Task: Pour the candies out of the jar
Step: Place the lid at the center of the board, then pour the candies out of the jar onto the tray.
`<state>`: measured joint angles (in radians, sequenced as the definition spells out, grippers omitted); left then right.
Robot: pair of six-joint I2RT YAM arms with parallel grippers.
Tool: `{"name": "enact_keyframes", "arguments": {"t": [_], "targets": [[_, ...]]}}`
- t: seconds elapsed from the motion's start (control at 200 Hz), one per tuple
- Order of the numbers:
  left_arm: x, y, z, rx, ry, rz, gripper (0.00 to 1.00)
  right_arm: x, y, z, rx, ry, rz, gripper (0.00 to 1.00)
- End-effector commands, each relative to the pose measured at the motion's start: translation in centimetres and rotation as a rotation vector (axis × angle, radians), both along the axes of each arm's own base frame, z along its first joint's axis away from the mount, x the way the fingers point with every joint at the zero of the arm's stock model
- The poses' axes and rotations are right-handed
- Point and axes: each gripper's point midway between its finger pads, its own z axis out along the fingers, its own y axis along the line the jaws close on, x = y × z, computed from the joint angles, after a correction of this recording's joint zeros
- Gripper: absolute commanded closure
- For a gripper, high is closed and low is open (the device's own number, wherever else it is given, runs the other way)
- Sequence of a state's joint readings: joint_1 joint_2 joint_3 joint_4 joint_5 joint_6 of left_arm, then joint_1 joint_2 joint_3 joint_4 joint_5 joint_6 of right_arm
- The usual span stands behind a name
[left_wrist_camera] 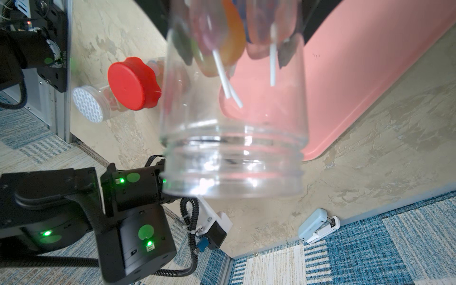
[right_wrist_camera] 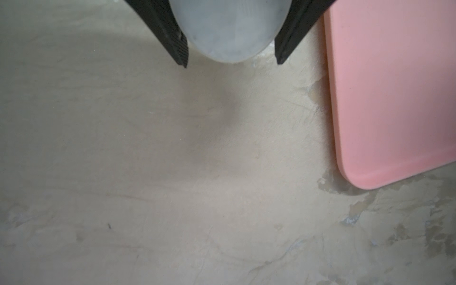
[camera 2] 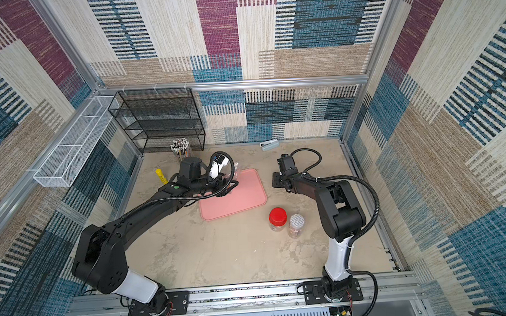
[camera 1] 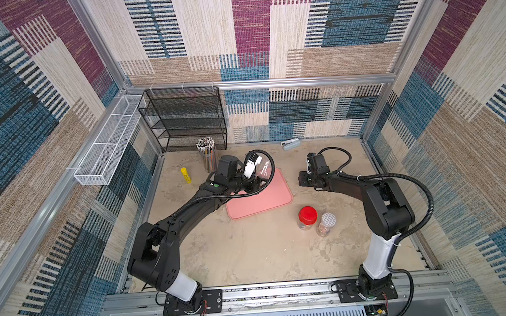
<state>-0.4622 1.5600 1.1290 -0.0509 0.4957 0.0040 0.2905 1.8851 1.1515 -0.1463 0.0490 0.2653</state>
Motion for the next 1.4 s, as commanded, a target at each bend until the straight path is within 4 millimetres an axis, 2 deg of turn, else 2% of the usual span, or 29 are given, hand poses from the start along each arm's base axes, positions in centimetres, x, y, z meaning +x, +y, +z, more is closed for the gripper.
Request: {"name": "enact_keyframes", "arguments": {"t": [0.0,0.065,0.15,0.336,0.501,0.671,0.812,0.932,1.112,1.293,1.398], "targets": [[0.3,0.0,0.5,-0.001,-0.031,0.001,1.00,0.3,0.3,0.0,0.027,-0.015,-0.006,0.37],[0.3,0.0,0.5,0.002,-0.032,0.003,1.00,0.2,0.4,0.0,0.029,-0.012,-0.005,0.31],[0.4,0.2,0.6,0.008,-0.036,0.008,1.00,0.3,0.4,0.9,0.033,-0.024,-0.005,0.18],[0.3,0.4,0.6,0.021,-0.032,0.014,1.00,0.7,0.4,5.6,0.056,-0.111,-0.007,0.00],[0.4,0.7,0.1,0.075,-0.023,0.010,1.00,0.9,0.9,10.1,0.098,-0.203,0.020,0.00],[-0.2,1.6,-2.0,0.203,0.059,-0.014,1.00,0.4,0.9,13.6,0.154,-0.326,0.019,0.00],[-1.0,3.0,-4.0,0.354,0.123,-0.054,1.00,-0.2,0.5,14.7,0.173,-0.397,0.010,0.00],[-1.0,4.0,-6.1,0.487,0.167,-0.089,1.00,-0.4,-0.2,14.3,0.163,-0.406,-0.006,0.00],[0.1,5.1,-9.1,0.667,0.230,-0.131,1.00,-0.9,-0.8,14.1,0.148,-0.406,-0.011,0.00],[1.5,5.7,-11.8,0.901,0.284,-0.186,1.00,-1.3,-1.5,15.0,0.125,-0.436,-0.015,0.00],[2.5,5.7,-12.3,1.011,0.292,-0.209,1.00,-1.5,-1.9,15.7,0.123,-0.467,-0.020,0.00]]}}
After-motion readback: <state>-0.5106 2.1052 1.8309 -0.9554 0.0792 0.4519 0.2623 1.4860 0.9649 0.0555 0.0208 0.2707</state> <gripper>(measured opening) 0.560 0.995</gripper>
